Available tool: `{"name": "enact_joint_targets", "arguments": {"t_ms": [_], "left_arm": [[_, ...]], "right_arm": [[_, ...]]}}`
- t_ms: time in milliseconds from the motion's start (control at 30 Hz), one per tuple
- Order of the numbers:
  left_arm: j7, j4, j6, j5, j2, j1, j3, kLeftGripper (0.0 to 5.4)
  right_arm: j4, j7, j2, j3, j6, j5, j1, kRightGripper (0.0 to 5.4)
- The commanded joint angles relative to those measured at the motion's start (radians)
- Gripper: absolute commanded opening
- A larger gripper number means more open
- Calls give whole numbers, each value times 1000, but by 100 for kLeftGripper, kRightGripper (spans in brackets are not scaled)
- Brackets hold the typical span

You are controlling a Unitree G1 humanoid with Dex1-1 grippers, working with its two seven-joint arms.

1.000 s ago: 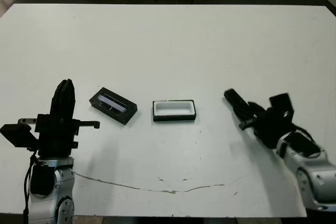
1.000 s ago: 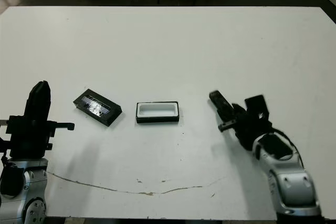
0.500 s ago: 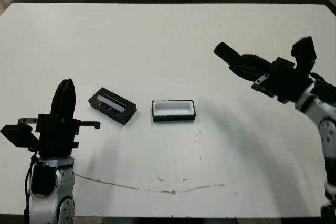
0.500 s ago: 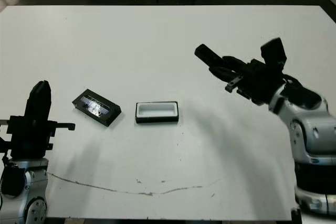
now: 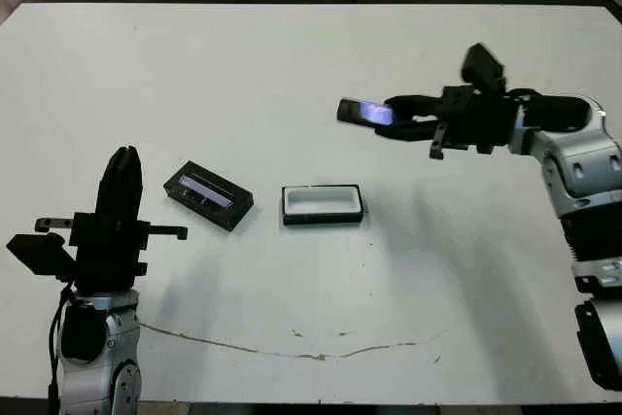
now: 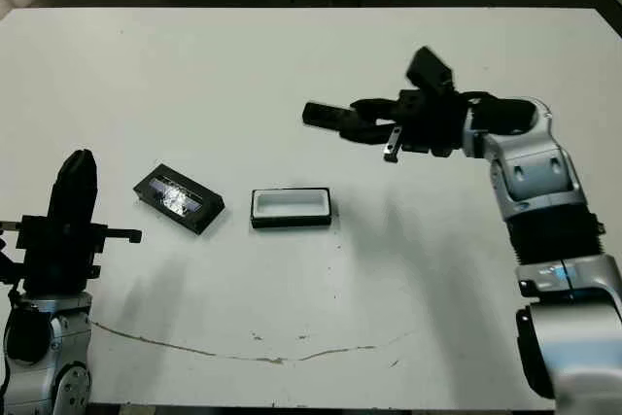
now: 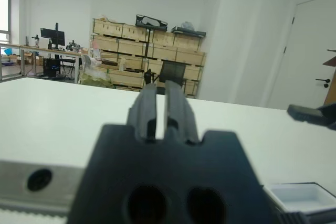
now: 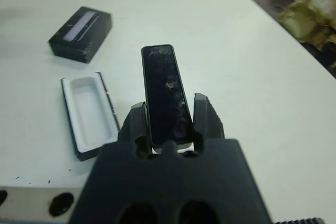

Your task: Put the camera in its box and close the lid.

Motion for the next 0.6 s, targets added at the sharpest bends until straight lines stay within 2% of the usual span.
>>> {"name": "enact_joint_targets", "arguments": {"t_ms": [33,400,600], "left_arm": [[5,9,6,7,1,17,0,0],[12,-3,20,-6,-6,30,-7,0],[14,-5,22,-7,-7,33,-7,0]], "right_arm": [[-5,35,19,27,6,-9,-5,33],[-175,59,47,80,173,16,41,33],[-221,75,55,96,229,37,56,33]]}}
